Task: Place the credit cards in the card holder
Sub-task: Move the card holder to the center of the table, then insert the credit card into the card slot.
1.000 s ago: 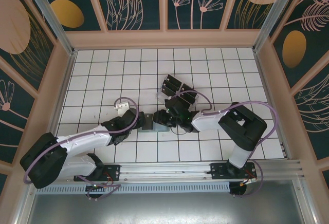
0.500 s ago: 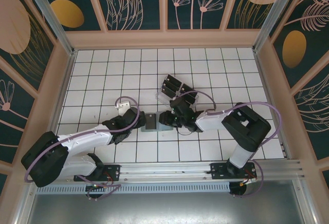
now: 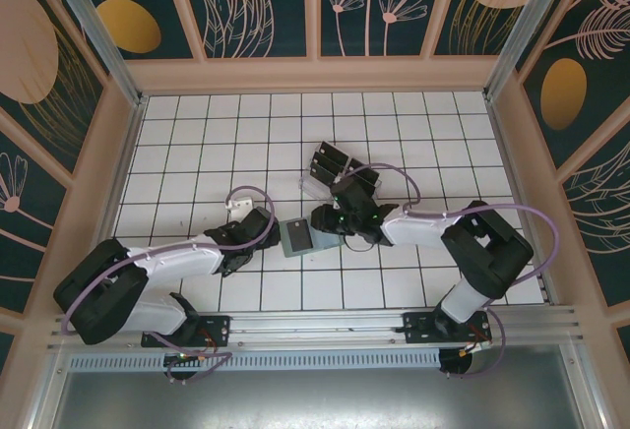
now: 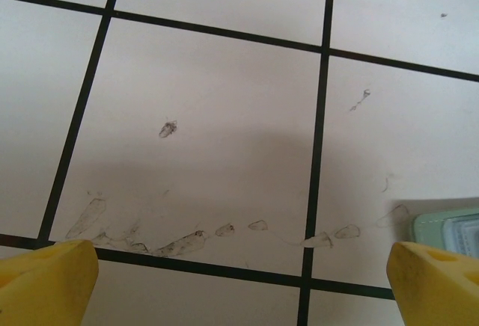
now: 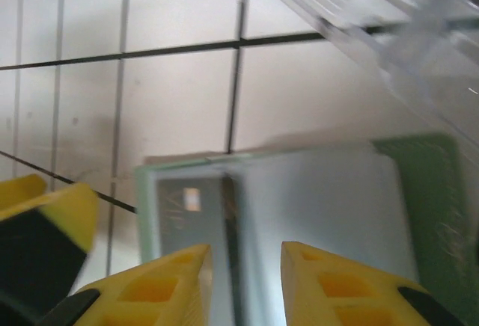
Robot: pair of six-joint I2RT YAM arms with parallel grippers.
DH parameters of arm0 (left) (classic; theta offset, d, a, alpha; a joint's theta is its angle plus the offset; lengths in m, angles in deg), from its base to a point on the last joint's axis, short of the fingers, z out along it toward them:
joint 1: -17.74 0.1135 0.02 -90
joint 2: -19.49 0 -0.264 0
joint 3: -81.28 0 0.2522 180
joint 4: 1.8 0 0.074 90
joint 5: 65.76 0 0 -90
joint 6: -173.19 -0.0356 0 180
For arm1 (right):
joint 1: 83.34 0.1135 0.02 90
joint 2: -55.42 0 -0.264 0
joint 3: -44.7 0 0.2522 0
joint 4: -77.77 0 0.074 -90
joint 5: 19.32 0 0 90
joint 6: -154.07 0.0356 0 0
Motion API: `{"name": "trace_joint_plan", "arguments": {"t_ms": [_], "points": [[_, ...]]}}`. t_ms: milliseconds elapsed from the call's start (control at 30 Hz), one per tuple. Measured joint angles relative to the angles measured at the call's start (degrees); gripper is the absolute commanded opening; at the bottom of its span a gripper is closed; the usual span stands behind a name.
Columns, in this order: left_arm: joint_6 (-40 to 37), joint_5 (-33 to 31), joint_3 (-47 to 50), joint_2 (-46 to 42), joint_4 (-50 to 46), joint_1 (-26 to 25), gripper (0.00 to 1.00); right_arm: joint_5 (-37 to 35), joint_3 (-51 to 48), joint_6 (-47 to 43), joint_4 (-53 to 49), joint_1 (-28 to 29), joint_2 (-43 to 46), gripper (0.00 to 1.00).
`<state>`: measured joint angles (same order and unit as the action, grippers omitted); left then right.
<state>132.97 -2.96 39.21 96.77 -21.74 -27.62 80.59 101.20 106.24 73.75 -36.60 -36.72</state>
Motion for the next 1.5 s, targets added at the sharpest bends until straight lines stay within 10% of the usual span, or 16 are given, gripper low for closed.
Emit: {"name": "trace_joint_plan", "arguments": {"t_ms": [1500], "points": [[0.02, -3.72, -1.18, 7.78, 2.6, -0.68, 0.99, 2.16, 4.0, -1.29, 3.69, 2.86, -8.76, 0.27]]}}
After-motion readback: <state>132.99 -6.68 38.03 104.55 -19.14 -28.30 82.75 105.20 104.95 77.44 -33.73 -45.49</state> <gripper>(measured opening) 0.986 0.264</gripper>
